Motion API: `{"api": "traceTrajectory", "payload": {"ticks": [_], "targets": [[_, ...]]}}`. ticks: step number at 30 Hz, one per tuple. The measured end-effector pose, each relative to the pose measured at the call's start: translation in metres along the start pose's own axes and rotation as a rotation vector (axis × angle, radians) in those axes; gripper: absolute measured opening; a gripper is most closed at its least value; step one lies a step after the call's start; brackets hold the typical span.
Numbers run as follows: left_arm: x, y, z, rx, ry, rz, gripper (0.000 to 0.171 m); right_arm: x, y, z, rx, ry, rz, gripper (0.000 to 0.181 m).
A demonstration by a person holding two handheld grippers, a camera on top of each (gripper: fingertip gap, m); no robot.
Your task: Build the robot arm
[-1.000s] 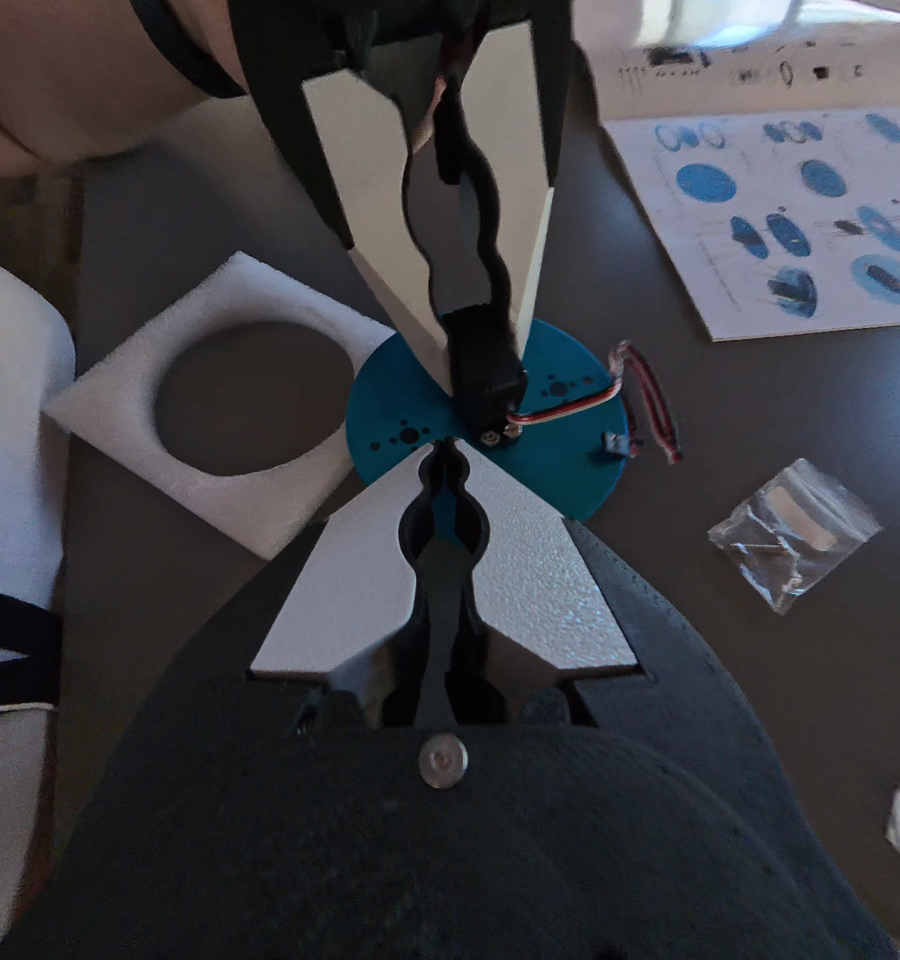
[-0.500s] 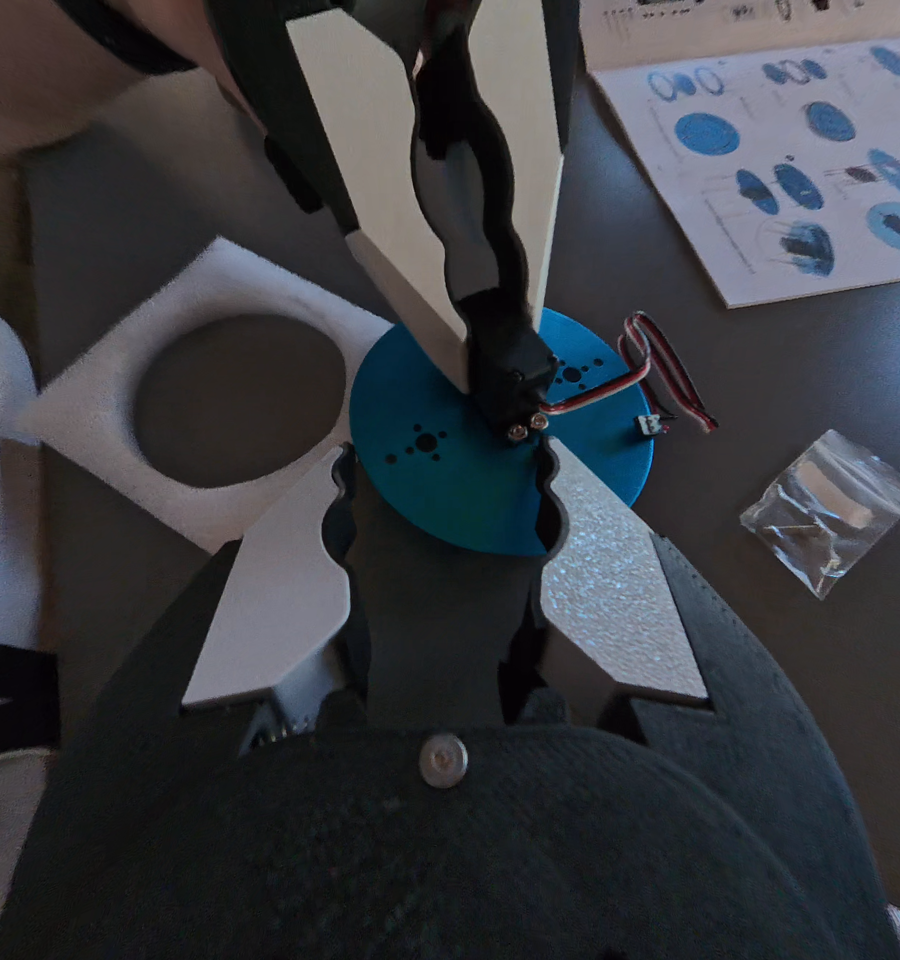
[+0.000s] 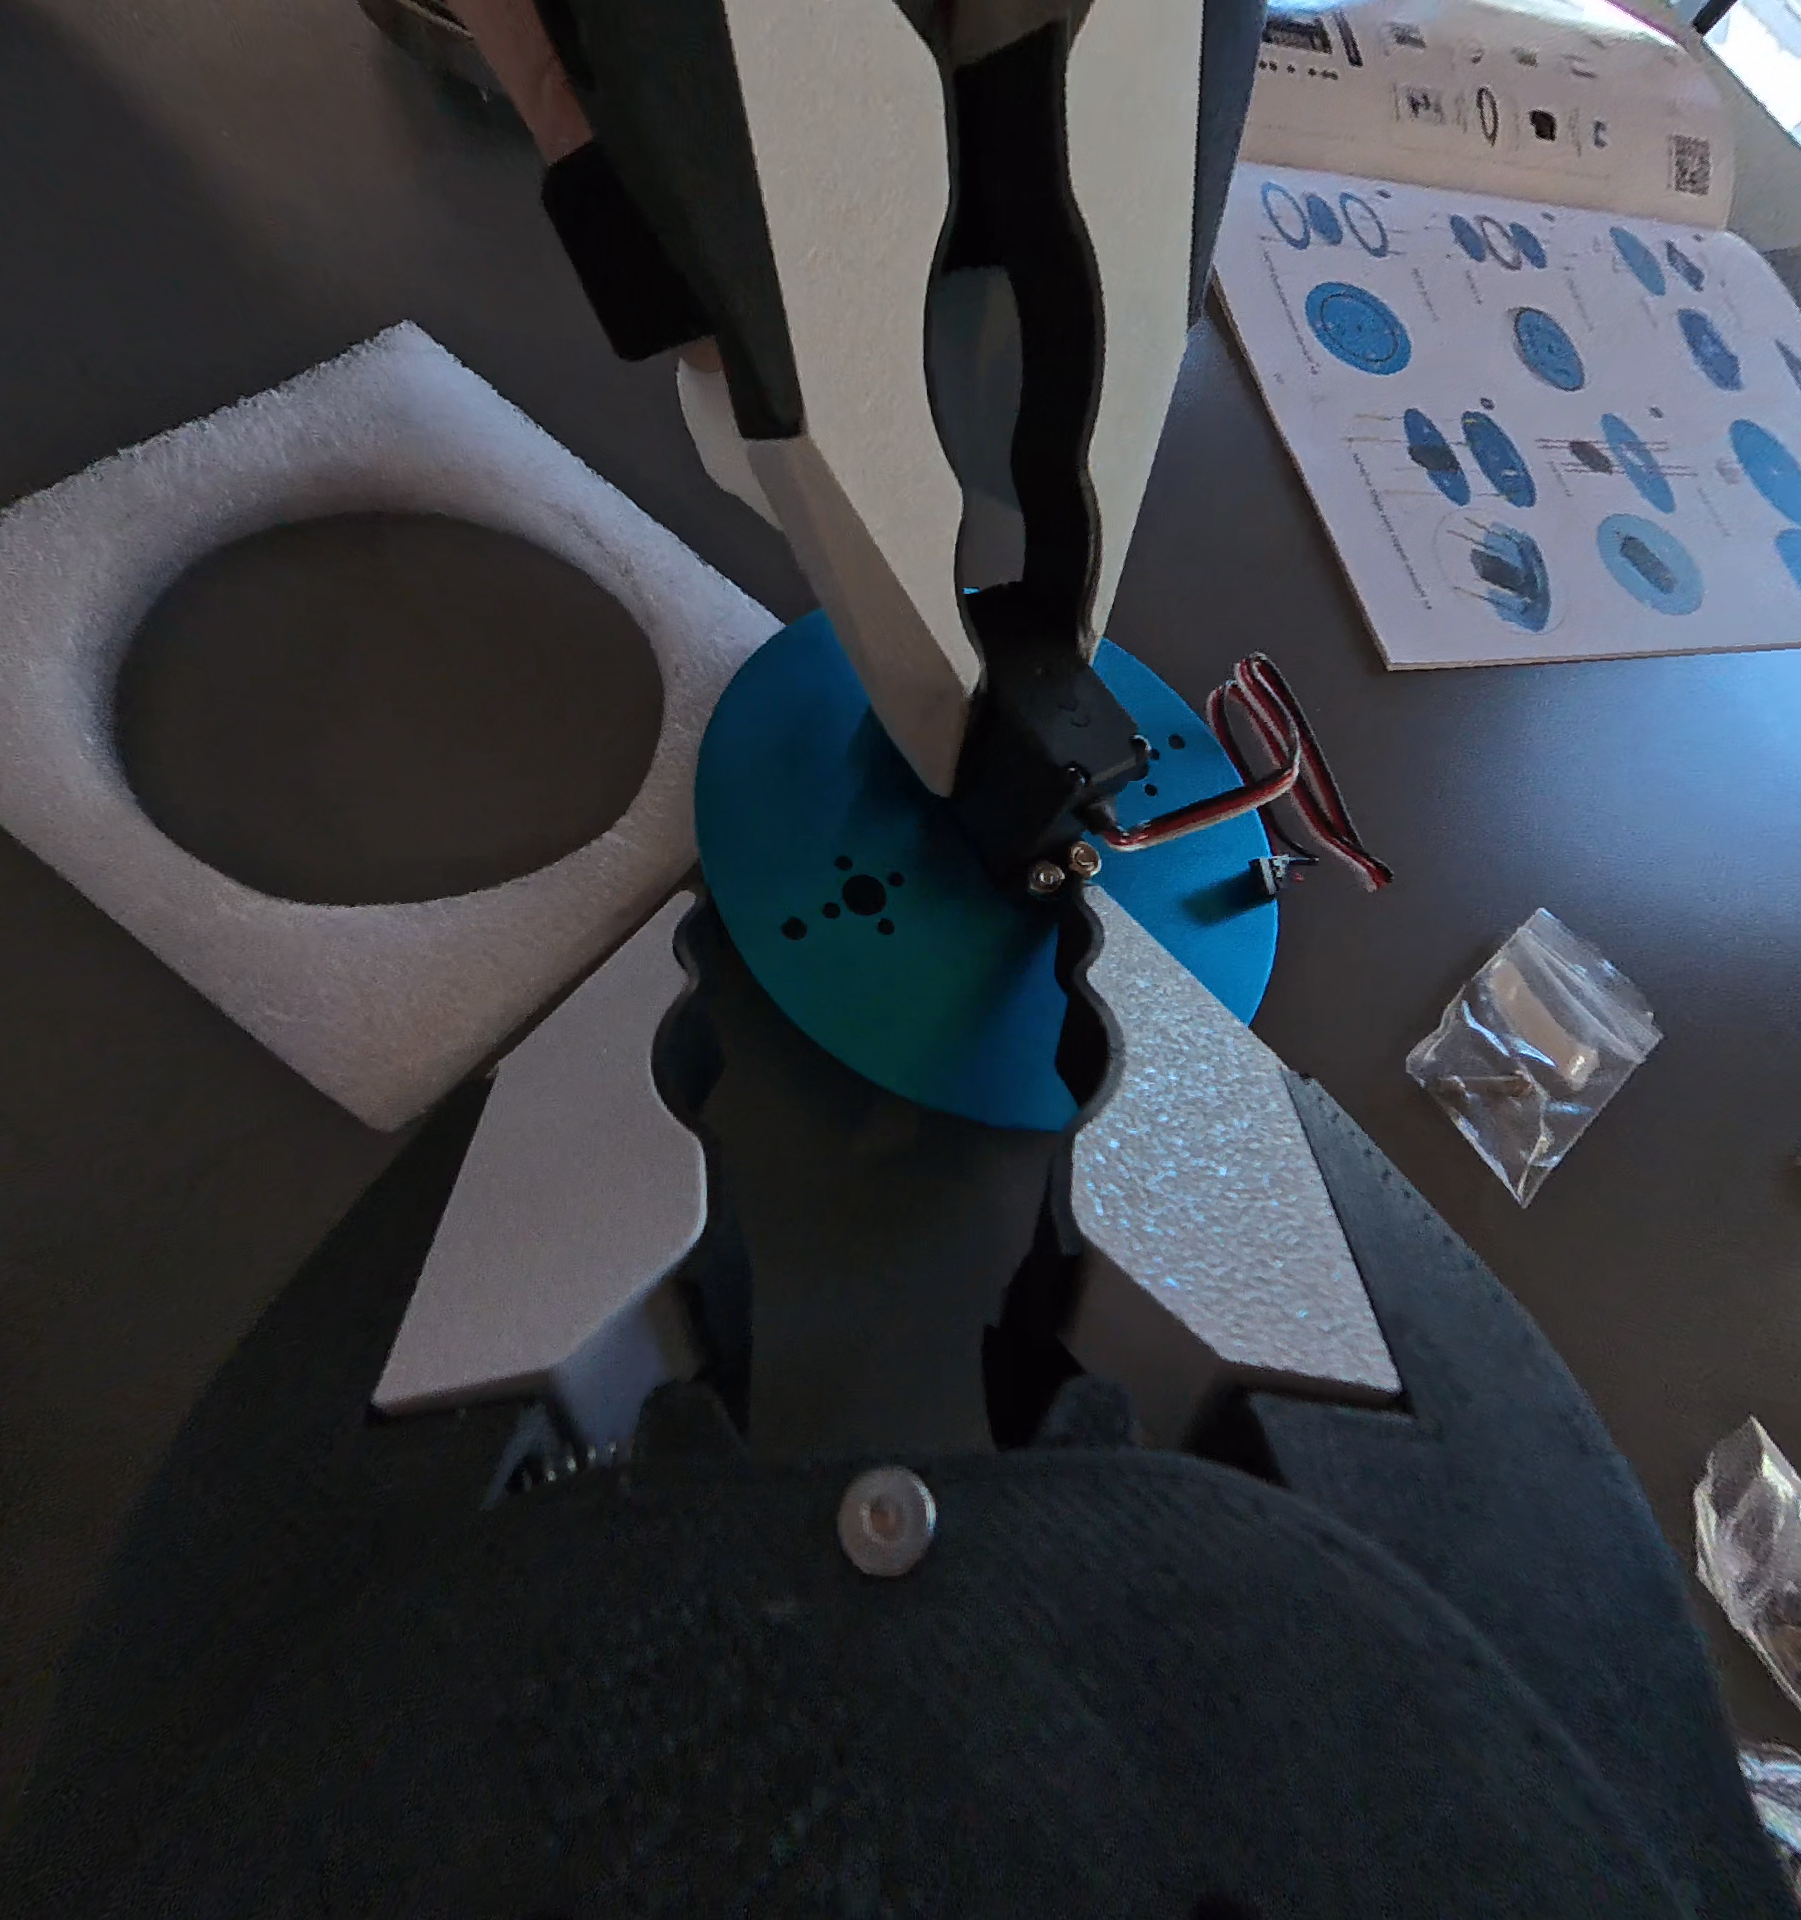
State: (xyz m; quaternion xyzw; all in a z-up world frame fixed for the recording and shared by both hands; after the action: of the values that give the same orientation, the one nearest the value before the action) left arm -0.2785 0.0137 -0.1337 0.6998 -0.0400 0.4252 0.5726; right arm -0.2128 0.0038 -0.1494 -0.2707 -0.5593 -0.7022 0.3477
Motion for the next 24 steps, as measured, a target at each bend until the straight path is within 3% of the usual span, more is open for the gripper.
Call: {"api": "traceTrajectory", "payload": {"ticks": [24], "targets": [[-0.0003,-0.0002,0.0006,0.031,-0.01,-0.006,0.023,-0.0005,0.0004,-0.0012,-0.04,0.032,-0.014,0.062]]}}
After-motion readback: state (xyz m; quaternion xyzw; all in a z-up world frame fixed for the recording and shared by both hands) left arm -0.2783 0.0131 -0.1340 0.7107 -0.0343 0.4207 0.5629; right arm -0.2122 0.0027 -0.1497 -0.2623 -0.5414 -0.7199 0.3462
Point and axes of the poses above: each gripper's, where its closed fingertips meet, y back along the fingers, x out of its top, z = x × y across the jaws, the point moved 4 cm from there along y, back along the fingers, and after that the axes turned 1 degree about y, right-handed, at the moved point
